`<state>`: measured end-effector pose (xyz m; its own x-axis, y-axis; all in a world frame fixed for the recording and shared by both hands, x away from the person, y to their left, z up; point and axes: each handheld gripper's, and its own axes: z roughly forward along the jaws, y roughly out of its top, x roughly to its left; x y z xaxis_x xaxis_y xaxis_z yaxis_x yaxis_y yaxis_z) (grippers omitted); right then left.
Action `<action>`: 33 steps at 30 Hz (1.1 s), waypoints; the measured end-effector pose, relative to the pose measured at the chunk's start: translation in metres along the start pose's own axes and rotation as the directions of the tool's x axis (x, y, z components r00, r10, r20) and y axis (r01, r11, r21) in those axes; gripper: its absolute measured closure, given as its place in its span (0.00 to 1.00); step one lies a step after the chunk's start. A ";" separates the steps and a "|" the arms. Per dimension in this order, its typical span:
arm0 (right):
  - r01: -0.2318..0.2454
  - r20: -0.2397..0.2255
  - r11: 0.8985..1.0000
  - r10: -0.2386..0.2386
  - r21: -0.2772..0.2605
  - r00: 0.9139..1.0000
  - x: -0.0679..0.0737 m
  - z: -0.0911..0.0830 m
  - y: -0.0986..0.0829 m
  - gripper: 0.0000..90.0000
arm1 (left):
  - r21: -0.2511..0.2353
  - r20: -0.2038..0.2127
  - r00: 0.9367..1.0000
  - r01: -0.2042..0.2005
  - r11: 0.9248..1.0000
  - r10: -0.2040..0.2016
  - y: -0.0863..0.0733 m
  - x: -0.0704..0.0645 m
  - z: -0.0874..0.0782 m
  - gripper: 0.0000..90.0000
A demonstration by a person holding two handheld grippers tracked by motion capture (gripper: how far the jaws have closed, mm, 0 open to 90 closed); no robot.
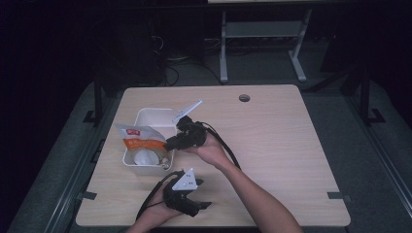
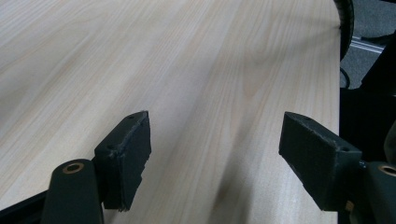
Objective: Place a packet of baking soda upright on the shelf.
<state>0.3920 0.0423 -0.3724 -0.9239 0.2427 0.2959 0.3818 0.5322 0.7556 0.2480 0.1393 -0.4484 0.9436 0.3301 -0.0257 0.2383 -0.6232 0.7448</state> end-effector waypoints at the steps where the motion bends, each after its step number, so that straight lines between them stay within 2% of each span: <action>1: -0.004 -0.001 1.000 0.004 -0.005 1.000 -0.001 -0.002 0.000 0.77 | -0.002 -0.002 1.000 0.003 1.000 -0.003 0.000 0.001 0.000 0.27; 15: -0.026 -0.016 0.999 0.026 -0.032 1.000 -0.008 -0.030 -0.009 0.66 | -0.005 -0.017 1.000 0.023 1.000 -0.023 -0.002 0.006 -0.002 0.26; 21: -0.015 -0.007 0.999 0.015 -0.033 1.000 -0.008 -0.044 -0.014 0.63 | -0.007 -0.023 0.999 0.029 1.000 -0.029 -0.002 0.008 -0.003 0.26; 25: -0.026 -0.003 0.998 0.026 -0.054 1.000 -0.009 -0.053 -0.019 0.60 | -0.006 -0.029 0.999 0.037 0.999 -0.037 -0.003 0.010 -0.004 0.26; 33: -0.034 0.021 0.998 0.036 -0.061 0.999 -0.012 -0.070 -0.028 0.57 | -0.008 -0.037 0.998 0.045 0.999 -0.045 -0.004 0.013 -0.005 0.26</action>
<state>0.3910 -0.0325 -0.3563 -0.9089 0.2782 0.3107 0.4111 0.4727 0.7795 0.2578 0.1494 -0.4479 0.9229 0.3835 -0.0349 0.2785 -0.6020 0.7483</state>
